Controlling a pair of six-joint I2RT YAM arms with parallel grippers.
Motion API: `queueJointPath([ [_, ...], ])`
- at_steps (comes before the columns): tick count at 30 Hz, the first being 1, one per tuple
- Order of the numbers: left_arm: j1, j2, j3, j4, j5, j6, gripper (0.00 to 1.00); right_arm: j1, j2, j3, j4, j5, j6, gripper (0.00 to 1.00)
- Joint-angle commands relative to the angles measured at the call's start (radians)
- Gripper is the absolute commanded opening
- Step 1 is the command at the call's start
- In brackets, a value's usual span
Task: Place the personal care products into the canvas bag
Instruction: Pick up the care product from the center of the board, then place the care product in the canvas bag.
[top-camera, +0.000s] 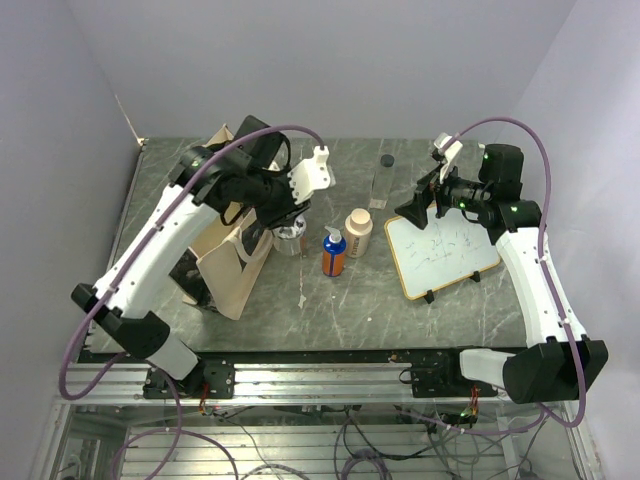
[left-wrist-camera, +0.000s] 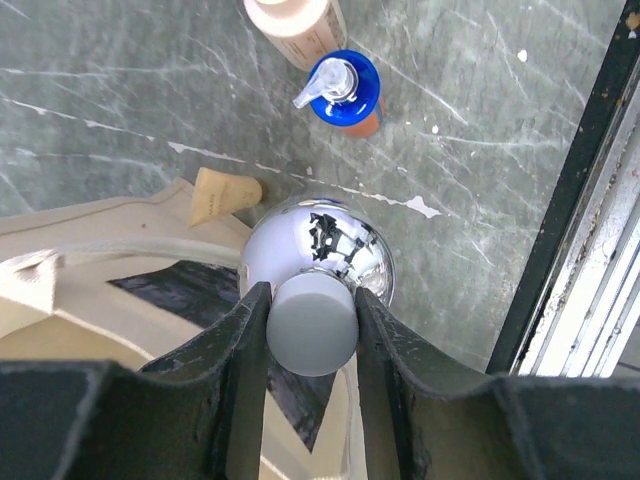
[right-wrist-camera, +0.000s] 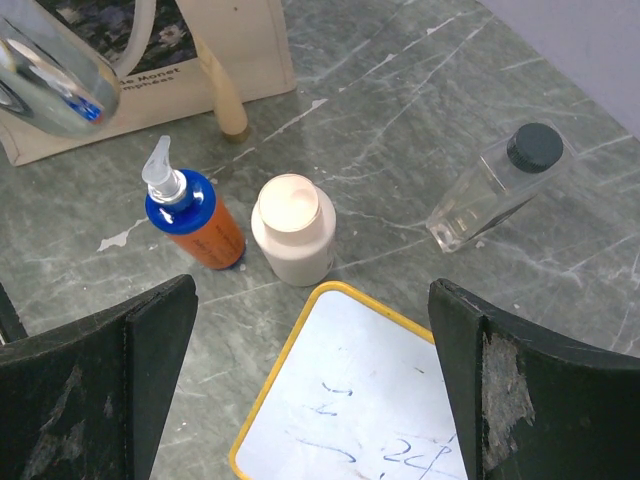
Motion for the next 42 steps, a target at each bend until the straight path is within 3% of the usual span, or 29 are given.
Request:
queueJointPath([
  [1,-0.006,-0.100,0.080,0.101,0.045,-0.023,0.07,-0.011,0.005,0.017,0.014,-0.002,-0.007,1.00],
  [12,0.049,-0.138,0.280,0.148,0.096,-0.146,0.07,-0.019,0.006,0.012,0.019,-0.005,0.000,1.00],
  [22,0.330,-0.156,0.414,0.266,0.206,-0.378,0.07,-0.023,-0.001,0.004,0.026,-0.010,0.003,1.00],
  [29,0.462,-0.177,0.340,0.330,0.106,-0.456,0.07,-0.023,0.002,0.001,0.034,-0.020,0.008,1.00],
  [42,0.468,-0.219,0.000,0.482,-0.081,-0.422,0.07,-0.023,-0.020,-0.013,0.032,-0.022,0.007,1.00],
])
